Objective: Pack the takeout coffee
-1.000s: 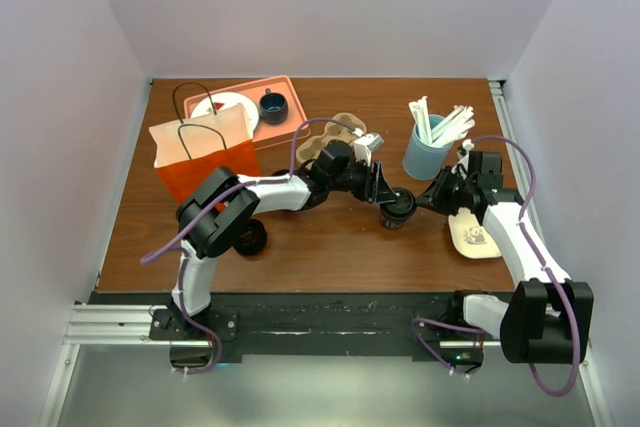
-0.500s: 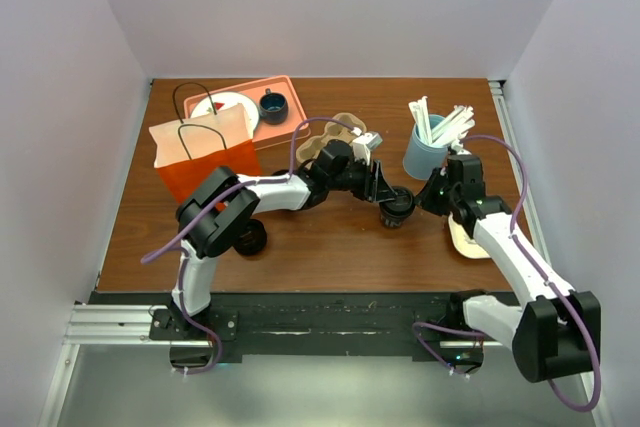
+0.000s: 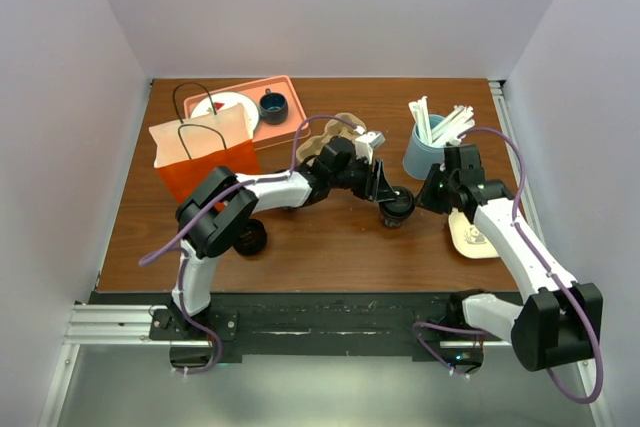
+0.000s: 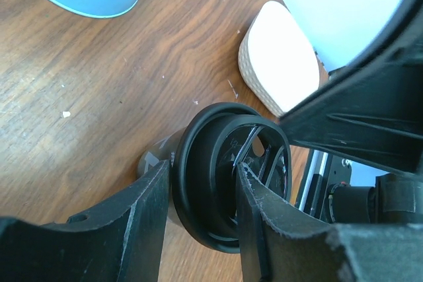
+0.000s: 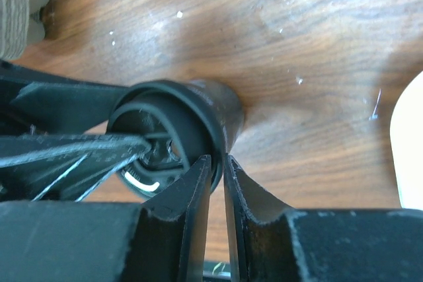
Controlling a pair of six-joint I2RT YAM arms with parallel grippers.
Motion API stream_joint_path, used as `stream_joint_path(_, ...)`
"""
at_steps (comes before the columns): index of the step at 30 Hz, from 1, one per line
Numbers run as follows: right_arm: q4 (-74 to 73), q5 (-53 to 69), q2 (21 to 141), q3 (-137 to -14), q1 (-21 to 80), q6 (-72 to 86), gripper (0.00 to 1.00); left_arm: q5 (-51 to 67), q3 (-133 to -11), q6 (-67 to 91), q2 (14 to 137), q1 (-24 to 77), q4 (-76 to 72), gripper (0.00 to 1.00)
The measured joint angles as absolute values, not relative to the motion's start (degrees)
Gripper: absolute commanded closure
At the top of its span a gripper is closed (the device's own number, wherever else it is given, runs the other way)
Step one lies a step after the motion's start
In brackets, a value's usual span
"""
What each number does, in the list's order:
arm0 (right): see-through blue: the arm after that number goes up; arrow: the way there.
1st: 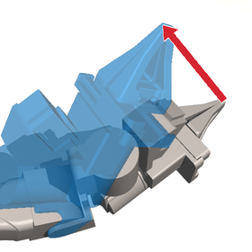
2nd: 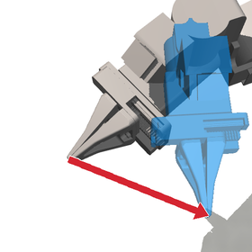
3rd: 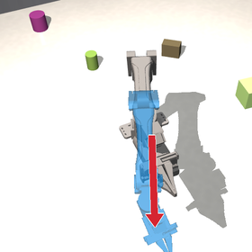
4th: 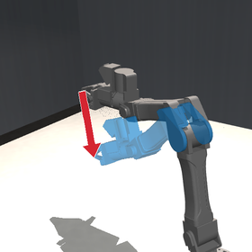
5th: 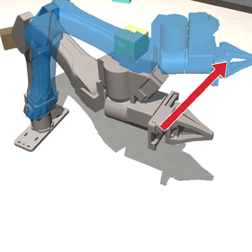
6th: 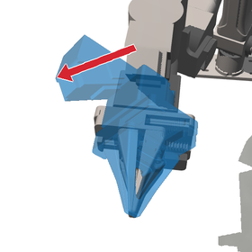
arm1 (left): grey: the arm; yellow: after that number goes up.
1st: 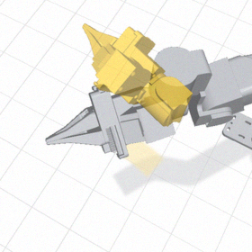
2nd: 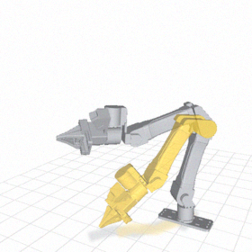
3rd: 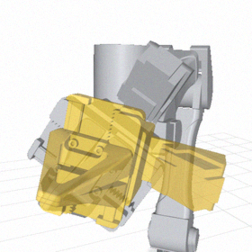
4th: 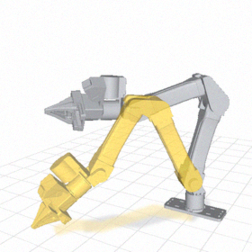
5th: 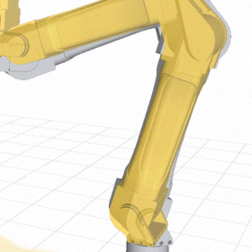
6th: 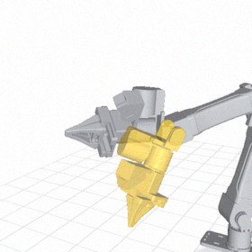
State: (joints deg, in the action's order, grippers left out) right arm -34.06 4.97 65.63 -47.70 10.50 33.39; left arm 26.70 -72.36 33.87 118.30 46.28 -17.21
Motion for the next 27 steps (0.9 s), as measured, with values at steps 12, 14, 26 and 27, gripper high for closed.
stream_joint_path(12,-36.62,11.11,64.75,-49.67,12.93,35.20,0.77,26.35,-80.71,27.29,117.12,46.63,-0.05,0.48)
stream_joint_path(14,-36.49,11.64,64.73,-49.67,12.91,35.33,0.77,27.53,-81.49,26.63,116.99,46.30,2.74,0.45)
stream_joint_path(26,-36.60,11.77,64.34,-52.66,12.91,35.55,0.76,38.83,-84.68,24.32,117.03,43.29,16.95,0.33)
stream_joint_path(27,-36.60,11.75,64.31,-52.88,12.91,35.55,0.76,39.66,-84.84,24.23,117.12,43.00,17.87,0.32)
